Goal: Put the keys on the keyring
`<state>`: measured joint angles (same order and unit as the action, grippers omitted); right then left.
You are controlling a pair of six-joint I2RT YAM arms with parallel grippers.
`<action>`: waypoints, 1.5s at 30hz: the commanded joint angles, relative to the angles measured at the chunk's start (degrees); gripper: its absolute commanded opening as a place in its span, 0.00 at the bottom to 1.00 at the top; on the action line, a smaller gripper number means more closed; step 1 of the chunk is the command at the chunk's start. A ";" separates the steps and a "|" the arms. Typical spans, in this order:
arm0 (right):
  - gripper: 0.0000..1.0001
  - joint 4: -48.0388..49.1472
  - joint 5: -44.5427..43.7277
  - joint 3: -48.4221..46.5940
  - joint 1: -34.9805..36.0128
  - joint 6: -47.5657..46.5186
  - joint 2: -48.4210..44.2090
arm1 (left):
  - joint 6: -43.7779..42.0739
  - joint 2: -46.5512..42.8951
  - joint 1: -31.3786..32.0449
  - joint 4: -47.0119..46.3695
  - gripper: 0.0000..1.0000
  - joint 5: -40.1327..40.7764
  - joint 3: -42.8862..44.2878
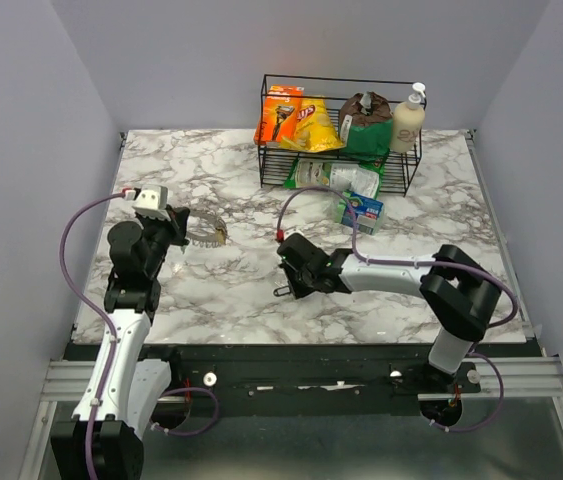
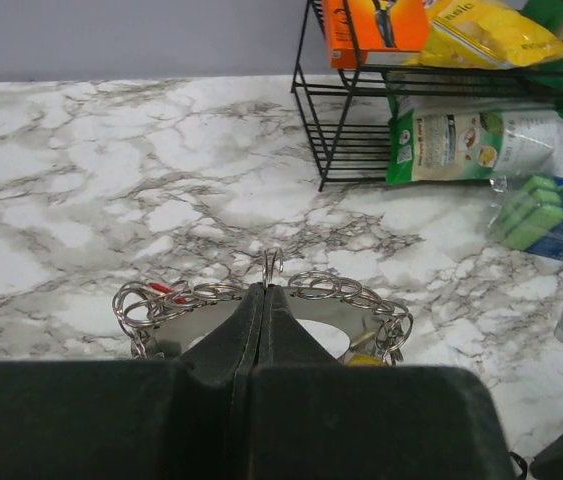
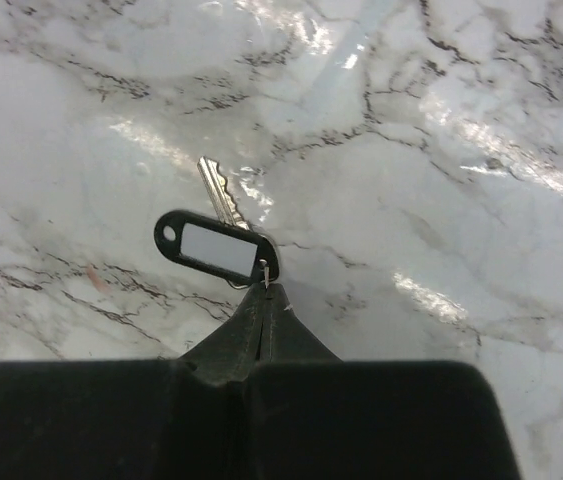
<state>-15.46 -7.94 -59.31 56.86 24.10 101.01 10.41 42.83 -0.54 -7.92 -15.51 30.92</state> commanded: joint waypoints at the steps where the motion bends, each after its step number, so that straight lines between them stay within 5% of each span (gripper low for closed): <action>1: 0.01 2.19 2.05 4.55 -2.27 1.48 -3.71 | 0.40 2.78 0.36 -5.70 0.00 -11.45 1.16; 8: 0.01 4.39 4.78 8.07 -4.04 -2.03 -7.93 | -3.46 7.44 5.71 -3.95 0.00 -19.29 5.11; 15: 0.01 6.14 6.98 9.65 -4.04 -6.25 -12.23 | -12.96 9.81 13.54 5.28 0.00 -18.94 10.30; 34: 0.01 4.83 7.59 9.83 -5.36 -20.14 -32.27 | -17.71 5.60 13.98 12.84 0.00 -12.97 16.28; 45: 0.01 0.36 25.67 5.96 -8.52 -31.12 -42.38 | -21.84 4.90 14.68 15.22 0.00 -25.70 18.13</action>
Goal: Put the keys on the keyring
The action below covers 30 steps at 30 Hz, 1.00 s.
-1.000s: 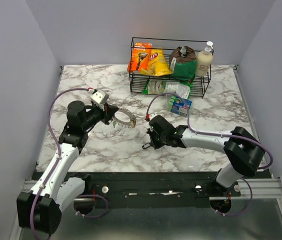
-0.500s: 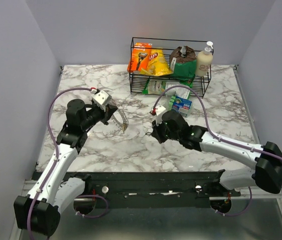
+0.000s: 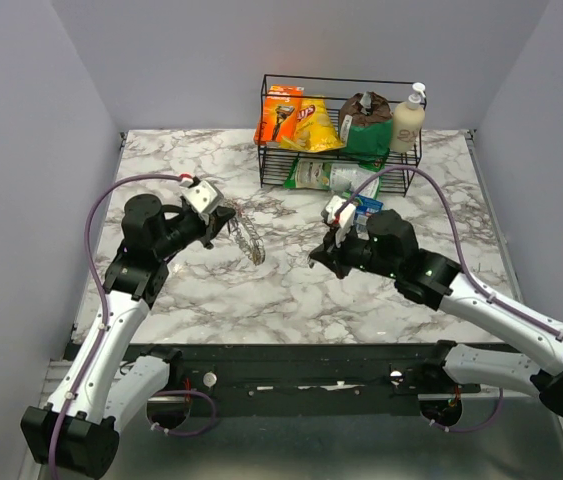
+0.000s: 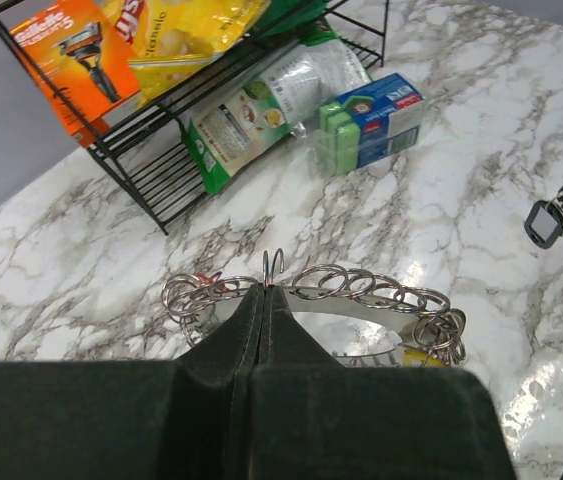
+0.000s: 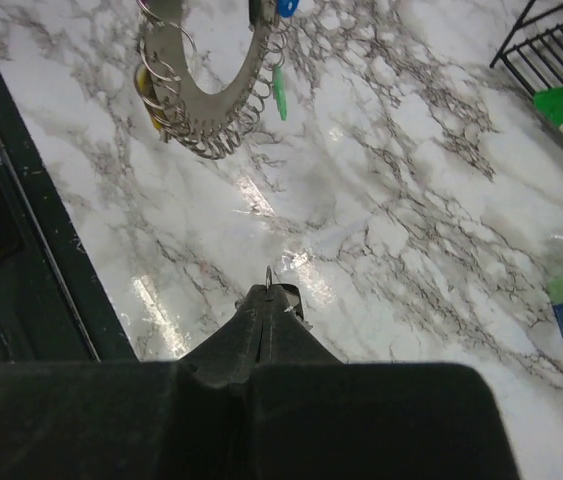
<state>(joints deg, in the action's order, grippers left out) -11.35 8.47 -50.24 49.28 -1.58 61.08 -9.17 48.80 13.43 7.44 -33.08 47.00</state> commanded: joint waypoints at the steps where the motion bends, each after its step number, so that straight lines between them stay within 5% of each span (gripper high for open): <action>1: 0.01 -4.37 10.15 -4.33 -1.37 -5.62 -2.98 | -2.60 -1.16 0.81 -0.58 0.00 -9.62 1.95; 16: 0.01 -8.50 25.62 -9.26 -6.30 -7.82 -8.88 | -0.67 -2.74 2.74 -4.10 0.00 -17.81 2.22; 30: 0.01 -9.65 25.90 -10.14 -6.74 -8.79 -7.99 | -0.15 -2.22 4.76 -3.93 0.00 -18.95 3.80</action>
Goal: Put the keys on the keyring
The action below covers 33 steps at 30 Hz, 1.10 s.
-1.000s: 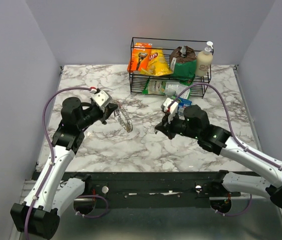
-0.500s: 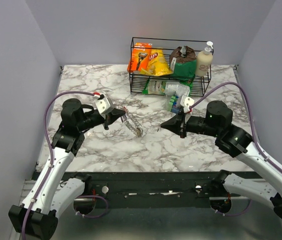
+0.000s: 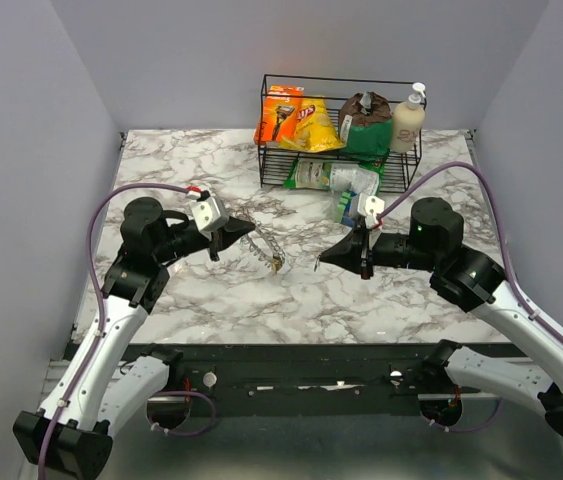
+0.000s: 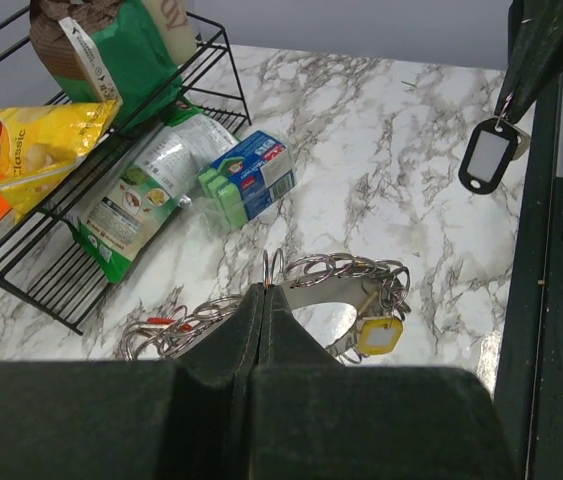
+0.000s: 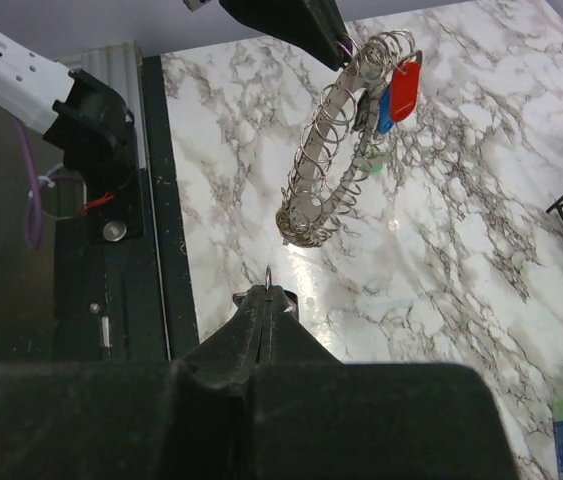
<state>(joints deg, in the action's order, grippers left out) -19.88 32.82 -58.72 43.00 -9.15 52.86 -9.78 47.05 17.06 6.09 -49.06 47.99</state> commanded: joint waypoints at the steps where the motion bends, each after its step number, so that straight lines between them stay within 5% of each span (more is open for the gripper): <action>1: 0.01 -1.04 1.37 -1.66 -0.55 -1.22 0.22 | 0.46 -0.38 1.31 -2.57 0.00 -3.15 2.90; 33: 0.01 -1.13 3.57 -3.86 -3.72 -2.45 1.37 | -3.31 6.74 12.73 0.07 0.00 -2.53 8.97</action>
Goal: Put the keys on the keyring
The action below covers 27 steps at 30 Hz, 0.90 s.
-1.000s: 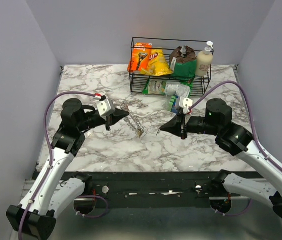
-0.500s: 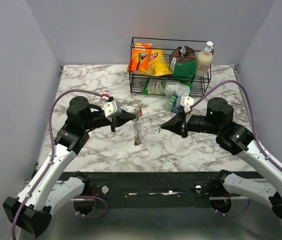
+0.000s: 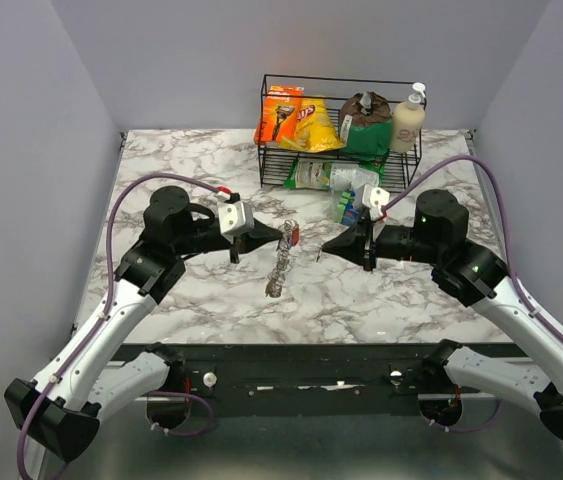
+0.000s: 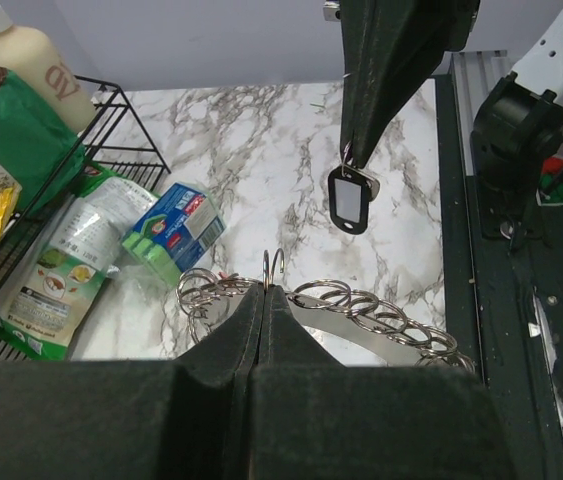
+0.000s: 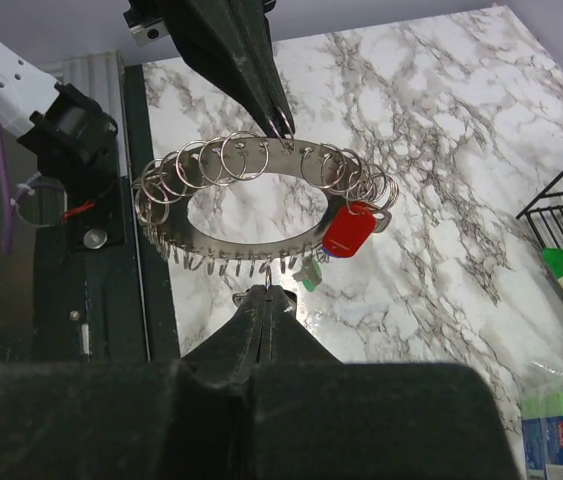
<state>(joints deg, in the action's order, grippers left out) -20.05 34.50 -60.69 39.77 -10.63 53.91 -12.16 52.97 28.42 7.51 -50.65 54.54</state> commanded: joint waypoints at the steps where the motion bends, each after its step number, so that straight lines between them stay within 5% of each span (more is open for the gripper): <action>1: 0.01 -1.04 1.97 -1.89 -0.66 -1.06 0.41 | -0.93 0.99 1.98 -1.44 0.00 -0.76 2.50; 27: 0.01 -0.16 1.44 -4.26 -0.57 0.44 1.98 | -3.83 1.08 3.30 1.28 0.00 2.75 3.46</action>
<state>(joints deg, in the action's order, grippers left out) -20.03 35.66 -62.74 39.35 -10.57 54.83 -15.05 55.24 31.31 9.58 -48.62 55.86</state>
